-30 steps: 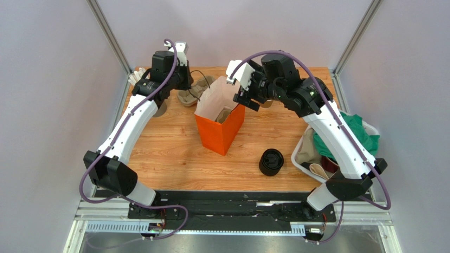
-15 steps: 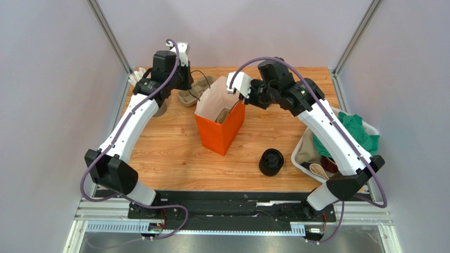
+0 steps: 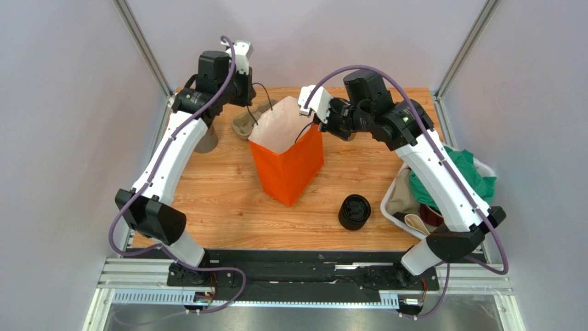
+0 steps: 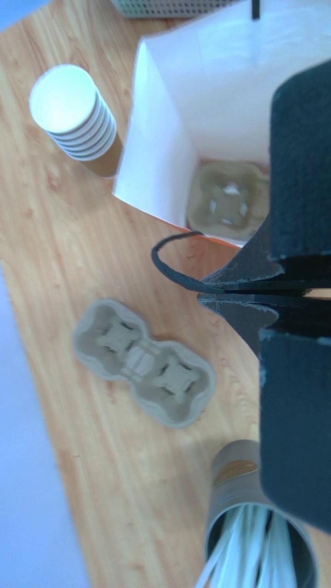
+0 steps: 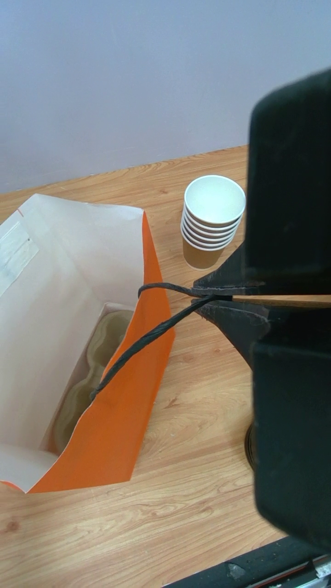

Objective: Pack the takeout coffee

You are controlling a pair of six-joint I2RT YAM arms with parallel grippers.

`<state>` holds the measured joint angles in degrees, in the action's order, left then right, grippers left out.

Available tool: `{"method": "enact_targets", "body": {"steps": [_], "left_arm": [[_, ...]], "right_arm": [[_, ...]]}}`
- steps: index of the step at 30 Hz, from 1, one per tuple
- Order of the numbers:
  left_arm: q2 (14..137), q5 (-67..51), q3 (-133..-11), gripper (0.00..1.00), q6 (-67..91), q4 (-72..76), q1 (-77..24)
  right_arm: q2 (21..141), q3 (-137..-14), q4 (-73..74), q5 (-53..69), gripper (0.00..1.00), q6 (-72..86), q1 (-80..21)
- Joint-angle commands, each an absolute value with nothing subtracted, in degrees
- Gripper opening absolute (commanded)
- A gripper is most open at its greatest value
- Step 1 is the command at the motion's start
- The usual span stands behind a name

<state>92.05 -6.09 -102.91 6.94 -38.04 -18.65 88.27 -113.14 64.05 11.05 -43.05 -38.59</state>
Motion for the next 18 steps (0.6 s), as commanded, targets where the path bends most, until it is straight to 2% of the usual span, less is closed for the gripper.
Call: {"method": "enact_targets", "body": {"steps": [1,8,14,18], "left_arm": [[91.8,-9.8,-110.4,0.00,3.2,-38.9,-18.5],[90.8,-13.1,-110.0,0.00,2.6,-39.0,-19.6],[89.4,-12.5,-100.4,0.00,0.7,-36.8,-20.0],[89.7,-11.5,-102.0,0.00,-1.1,-36.0,-20.0]], "right_arm": [[85.6,-116.9,62.2,12.0,0.00,-39.7,-38.6],[84.6,-114.9,61.5,12.8,0.00,-38.6,-38.6],[82.8,-102.2,58.4,15.4,0.00,-38.1,-39.0],[81.7,-97.7,56.3,15.3,0.00,-37.4,-39.0]]}}
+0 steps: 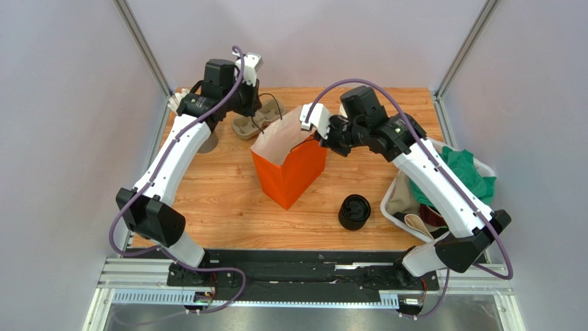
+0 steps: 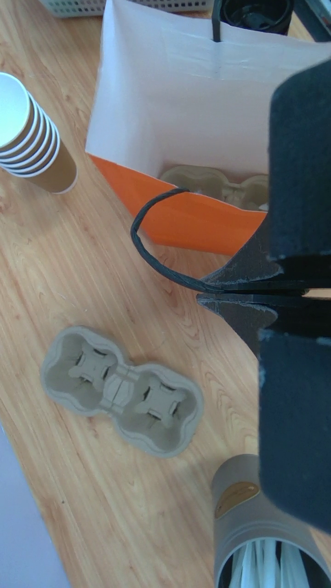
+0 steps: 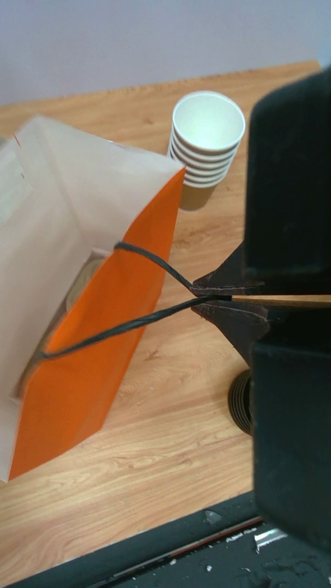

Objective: Pack the takeout coffee

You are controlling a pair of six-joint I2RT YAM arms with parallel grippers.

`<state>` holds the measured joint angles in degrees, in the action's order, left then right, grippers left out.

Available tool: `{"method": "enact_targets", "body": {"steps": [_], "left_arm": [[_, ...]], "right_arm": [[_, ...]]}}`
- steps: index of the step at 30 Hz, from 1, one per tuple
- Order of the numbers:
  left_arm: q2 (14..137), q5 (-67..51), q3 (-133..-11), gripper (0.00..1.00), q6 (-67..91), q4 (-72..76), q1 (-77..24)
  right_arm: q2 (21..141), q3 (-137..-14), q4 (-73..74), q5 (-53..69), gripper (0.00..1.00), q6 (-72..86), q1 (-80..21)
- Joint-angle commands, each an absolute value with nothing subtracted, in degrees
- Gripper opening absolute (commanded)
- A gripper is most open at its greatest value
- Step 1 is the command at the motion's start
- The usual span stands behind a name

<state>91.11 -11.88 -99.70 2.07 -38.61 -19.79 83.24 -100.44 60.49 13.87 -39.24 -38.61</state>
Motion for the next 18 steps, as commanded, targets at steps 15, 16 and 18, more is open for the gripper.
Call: {"method": "enact_targets", "body": {"steps": [15,16,18], "left_arm": [[88.8,-25.6,-105.9,0.00,-5.7,-36.4,-20.4],[87.3,-27.1,-104.4,0.00,-6.6,-36.3,-20.5],[85.7,-28.6,-99.9,0.00,-7.5,-36.3,-20.6]], "right_arm": [[77.7,-84.3,63.1,19.9,0.00,-40.1,-44.5],[77.6,-82.7,62.9,20.0,0.00,-40.0,-45.5],[77.1,-80.2,62.8,20.0,0.00,-39.8,-46.4]]}}
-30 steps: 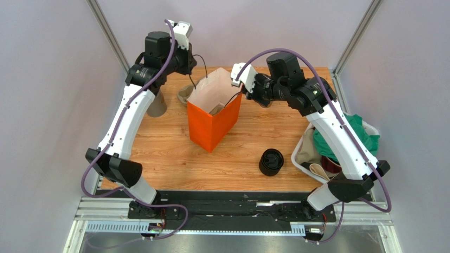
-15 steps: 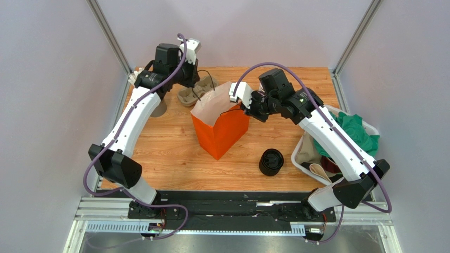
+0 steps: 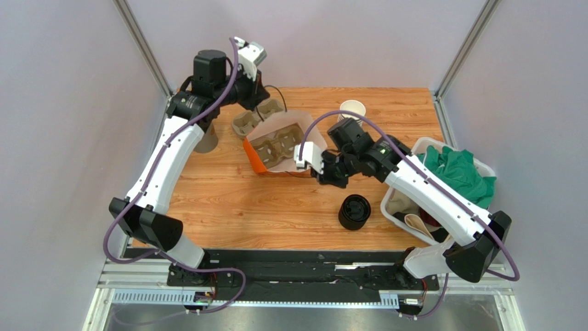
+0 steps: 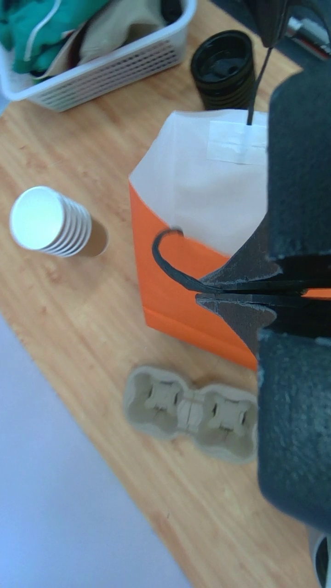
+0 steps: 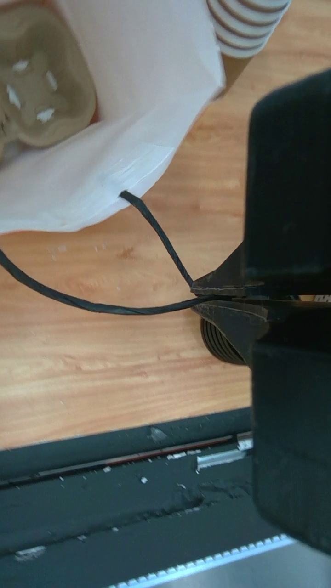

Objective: Pack the takeout coffee

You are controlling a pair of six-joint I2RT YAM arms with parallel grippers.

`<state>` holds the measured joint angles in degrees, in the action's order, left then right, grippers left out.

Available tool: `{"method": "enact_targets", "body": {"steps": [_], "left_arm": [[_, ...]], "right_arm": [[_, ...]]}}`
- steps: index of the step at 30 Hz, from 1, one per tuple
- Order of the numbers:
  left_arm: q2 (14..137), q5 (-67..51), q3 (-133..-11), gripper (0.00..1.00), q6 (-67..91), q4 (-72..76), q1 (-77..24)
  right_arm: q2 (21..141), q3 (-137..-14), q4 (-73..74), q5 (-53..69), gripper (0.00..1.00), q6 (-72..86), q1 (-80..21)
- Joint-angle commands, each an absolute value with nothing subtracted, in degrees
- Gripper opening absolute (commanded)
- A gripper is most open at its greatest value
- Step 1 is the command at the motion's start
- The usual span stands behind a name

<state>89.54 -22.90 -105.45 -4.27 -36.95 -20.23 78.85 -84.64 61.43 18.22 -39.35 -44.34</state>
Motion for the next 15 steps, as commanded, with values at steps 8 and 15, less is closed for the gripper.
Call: {"method": "enact_targets", "body": {"steps": [8,15], "left_arm": [[80.8,-36.8,-94.2,0.00,-11.7,-41.7,-20.6],[79.5,-33.5,-94.0,0.00,-9.2,-41.7,-20.6]], "right_arm": [[74.4,-70.8,61.2,20.2,0.00,-37.8,-50.6],[73.2,-72.3,58.9,16.5,0.00,-36.5,-51.4]]}}
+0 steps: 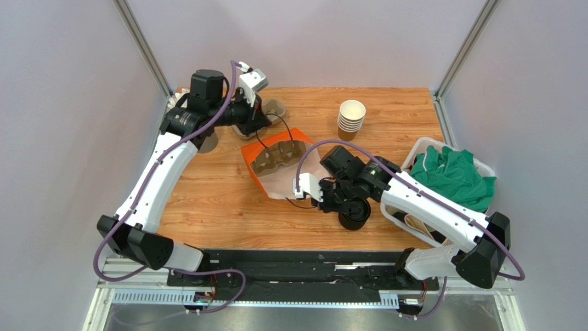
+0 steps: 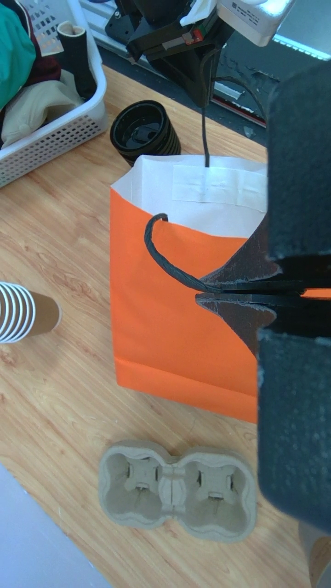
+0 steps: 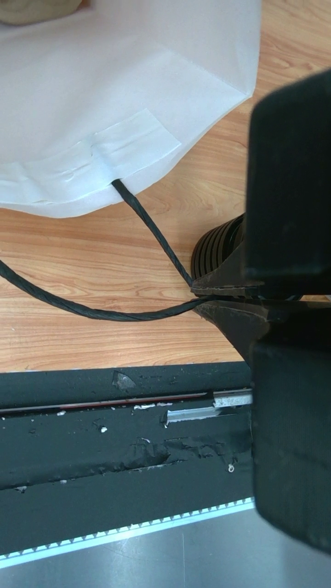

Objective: Pack the takeout coffee

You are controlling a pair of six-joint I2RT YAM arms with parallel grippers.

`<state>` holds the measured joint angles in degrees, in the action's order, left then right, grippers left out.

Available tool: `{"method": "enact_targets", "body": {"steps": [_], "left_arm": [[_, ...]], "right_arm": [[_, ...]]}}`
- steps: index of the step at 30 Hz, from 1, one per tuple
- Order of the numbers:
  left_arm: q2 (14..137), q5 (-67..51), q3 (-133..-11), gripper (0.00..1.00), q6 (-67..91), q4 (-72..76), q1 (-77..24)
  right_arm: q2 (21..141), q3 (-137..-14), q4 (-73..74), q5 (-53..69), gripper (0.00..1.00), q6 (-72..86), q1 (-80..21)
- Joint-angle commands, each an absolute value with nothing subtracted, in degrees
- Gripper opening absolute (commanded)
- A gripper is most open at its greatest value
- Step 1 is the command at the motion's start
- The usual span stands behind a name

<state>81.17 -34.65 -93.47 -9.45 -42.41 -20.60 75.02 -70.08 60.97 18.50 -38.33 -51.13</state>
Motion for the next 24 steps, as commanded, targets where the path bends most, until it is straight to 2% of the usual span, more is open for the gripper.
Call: {"method": "enact_targets", "body": {"steps": [1,10,16,24], "left_arm": [[79.5,-31.4,-94.4,0.00,-8.4,-41.4,-20.6],[77.0,-16.5,-96.1,0.00,-4.0,-42.2,-19.3],[72.8,-12.6,-93.7,0.00,-3.4,-44.5,-16.2],[66.5,-6.9,-90.8,0.00,-3.9,-47.9,-9.7]], "right_arm": [[73.3,-73.2,58.8,15.7,0.00,-36.4,-51.4],[77.5,-88.2,55.8,6.8,0.00,-32.3,-51.2],[83.1,-98.9,55.5,7.7,0.00,-29.2,-51.2],[90.5,-106.9,53.0,11.4,0.00,-26.3,-51.9]]}}
